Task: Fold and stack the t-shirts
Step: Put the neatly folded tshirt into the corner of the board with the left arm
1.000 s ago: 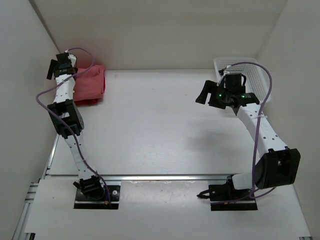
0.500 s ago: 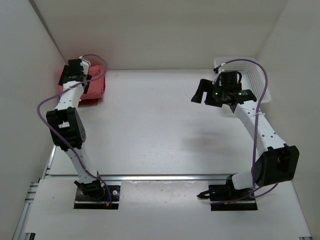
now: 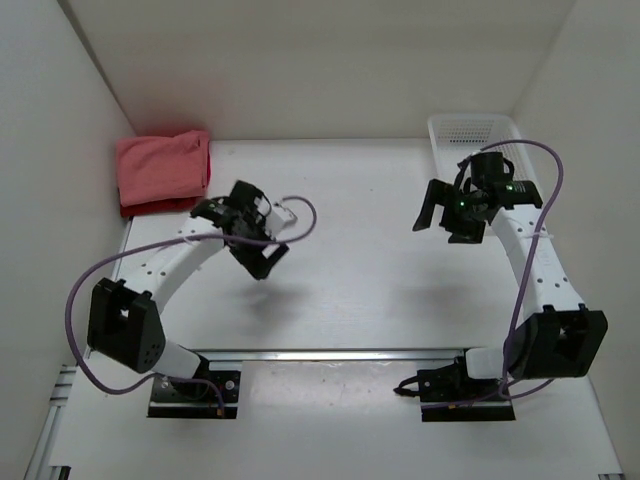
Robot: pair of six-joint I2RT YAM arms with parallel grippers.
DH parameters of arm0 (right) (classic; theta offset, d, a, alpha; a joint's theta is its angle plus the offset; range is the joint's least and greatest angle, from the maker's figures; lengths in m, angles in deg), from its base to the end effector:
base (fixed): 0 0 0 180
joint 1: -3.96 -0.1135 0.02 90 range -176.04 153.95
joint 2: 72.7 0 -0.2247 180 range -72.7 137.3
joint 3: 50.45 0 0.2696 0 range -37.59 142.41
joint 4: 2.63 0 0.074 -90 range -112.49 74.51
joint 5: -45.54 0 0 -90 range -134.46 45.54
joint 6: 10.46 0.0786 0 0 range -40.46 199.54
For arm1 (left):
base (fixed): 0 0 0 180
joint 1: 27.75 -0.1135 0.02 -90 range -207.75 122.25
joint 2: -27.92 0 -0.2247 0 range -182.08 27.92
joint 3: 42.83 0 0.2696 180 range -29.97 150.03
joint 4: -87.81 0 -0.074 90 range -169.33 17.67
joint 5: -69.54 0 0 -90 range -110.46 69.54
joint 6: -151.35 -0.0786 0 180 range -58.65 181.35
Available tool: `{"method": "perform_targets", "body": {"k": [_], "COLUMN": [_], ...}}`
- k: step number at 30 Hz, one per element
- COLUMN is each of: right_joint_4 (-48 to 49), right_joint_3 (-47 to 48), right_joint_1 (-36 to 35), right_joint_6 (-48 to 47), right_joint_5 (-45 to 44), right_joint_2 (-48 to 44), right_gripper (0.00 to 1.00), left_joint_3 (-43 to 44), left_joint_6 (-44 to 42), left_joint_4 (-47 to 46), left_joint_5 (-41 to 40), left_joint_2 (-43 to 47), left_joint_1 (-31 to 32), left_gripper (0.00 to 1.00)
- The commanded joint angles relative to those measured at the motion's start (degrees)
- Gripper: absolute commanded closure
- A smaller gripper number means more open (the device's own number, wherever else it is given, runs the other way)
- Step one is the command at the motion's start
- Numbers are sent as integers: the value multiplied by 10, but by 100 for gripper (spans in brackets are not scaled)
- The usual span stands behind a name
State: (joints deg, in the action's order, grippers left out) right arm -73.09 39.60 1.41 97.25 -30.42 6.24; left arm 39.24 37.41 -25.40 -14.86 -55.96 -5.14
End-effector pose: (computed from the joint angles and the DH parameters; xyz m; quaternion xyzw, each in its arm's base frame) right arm 0.3169 0.0332 0.2567 0.0942 0.9531 0.1622 0.2375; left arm 0.2934 -0.1305 0.1867 0.3961 0.8980 -0.0458 0.1860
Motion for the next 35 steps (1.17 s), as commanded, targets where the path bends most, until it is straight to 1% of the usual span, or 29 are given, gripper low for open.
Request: {"method": "perform_targets", "body": {"k": [1, 5, 8, 11, 14, 19, 21, 32, 35], "right_joint_4": [-55, -43, -52, -54, -45, -58, -62, -51, -53], "right_joint_3": [-20, -38, -55, -74, -88, -92, -94, -121, -124], "right_joint_1": [-4, -2, -11, -25, -25, -10, -9, -13, -26], "right_joint_6": [-6, 10, 17, 28, 36, 35, 33, 29, 28], "right_joint_5": [-3, 11, 14, 21, 32, 46, 46, 62, 50], "right_joint_2": [-61, -98, -119, -144, -170, -197, -199, -228, -222], "right_gripper": [1, 1, 1, 0, 1, 1, 1, 1, 1], "left_joint_3": [-53, -129, -178, -208, -204, -203, -204, -208, -206], "left_joint_6": [20, 23, 18, 8, 5, 6, 5, 14, 14], "left_joint_4": [50, 31, 31, 35, 38, 38, 42, 35, 33], "left_joint_5": [92, 142, 145, 145, 156, 151, 154, 150, 147], "left_joint_2": [56, 118, 158, 188, 196, 209, 210, 215, 216], "left_joint_1": [50, 61, 70, 64, 51, 40, 38, 18, 16], "left_gripper": [1, 2, 1, 1, 1, 2, 1, 1, 1]}}
